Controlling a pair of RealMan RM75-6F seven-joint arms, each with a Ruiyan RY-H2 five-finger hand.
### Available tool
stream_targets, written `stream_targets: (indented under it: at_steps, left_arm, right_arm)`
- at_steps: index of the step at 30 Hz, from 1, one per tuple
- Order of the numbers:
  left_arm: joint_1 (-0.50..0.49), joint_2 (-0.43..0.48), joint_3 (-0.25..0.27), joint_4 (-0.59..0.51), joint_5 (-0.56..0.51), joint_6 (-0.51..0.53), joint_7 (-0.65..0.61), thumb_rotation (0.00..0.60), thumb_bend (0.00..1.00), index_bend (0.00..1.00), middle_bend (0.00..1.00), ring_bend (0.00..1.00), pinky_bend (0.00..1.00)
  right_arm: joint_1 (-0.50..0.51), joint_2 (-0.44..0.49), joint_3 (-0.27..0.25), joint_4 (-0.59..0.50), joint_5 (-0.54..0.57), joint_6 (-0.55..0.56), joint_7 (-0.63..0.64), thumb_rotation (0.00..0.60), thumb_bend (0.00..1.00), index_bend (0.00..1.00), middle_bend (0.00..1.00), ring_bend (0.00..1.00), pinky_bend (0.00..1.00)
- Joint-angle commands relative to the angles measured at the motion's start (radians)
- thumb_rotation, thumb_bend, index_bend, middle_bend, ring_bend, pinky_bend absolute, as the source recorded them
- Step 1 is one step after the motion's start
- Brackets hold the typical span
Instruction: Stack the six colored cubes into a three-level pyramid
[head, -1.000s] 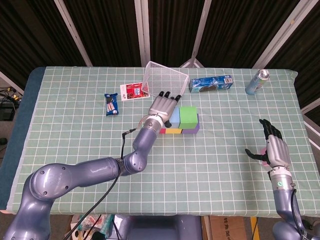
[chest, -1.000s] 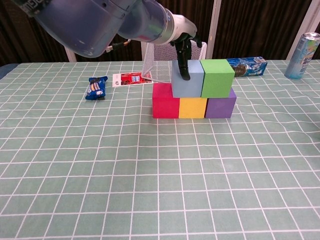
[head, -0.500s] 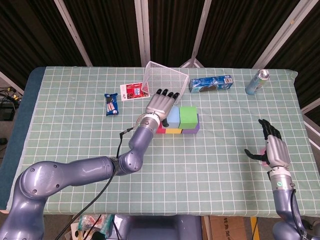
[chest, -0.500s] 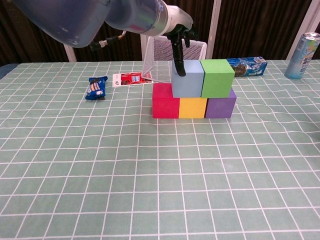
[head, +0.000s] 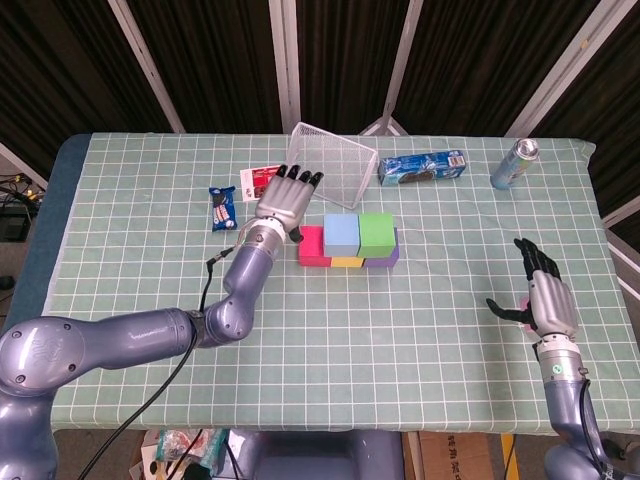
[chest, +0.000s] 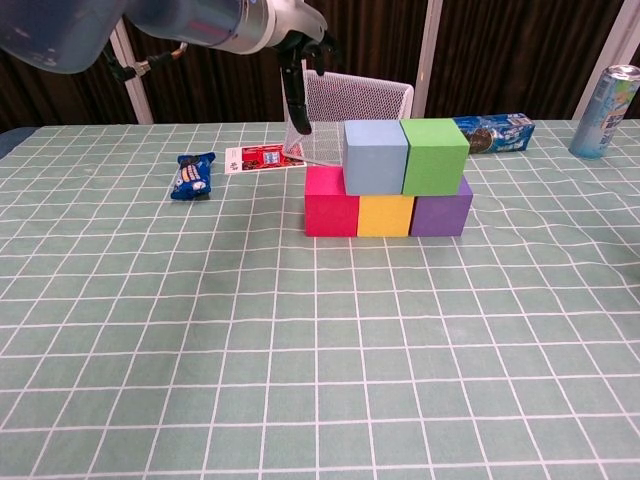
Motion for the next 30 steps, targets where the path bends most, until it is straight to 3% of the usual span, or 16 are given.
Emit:
stream_targets:
  at_steps: [1,12,30]
  left_arm:
    - [0.004,-0.01,0.002,0.016,0.005,0.003,-0.005,0.6,0.21,0.0,0.08,0.01,0.01]
    - [-0.009,-0.101,-0.006,0.118,0.022,-0.016,-0.01,0.6,0.28,0.0,0.09,0.01,0.01]
    - [-0.025,-0.176,-0.018,0.208,0.038,-0.041,0.009,0.6,0.36,0.0,0.09,0.01,0.01]
  right_arm:
    - [0.0,0.001,0.001,-0.002,0.0,0.001,0.0,0.6,0.24,0.0,0.0,0.0,0.0]
    - [0.001,0.0,0.001,0.004,0.004,-0.006,0.007,0.6,0.24,0.0,0.0,0.0,0.0]
    - [0.001,0.001,0.002,0.011,0.015,-0.018,0.019,0.6,0.24,0.0,0.0,0.0,0.0]
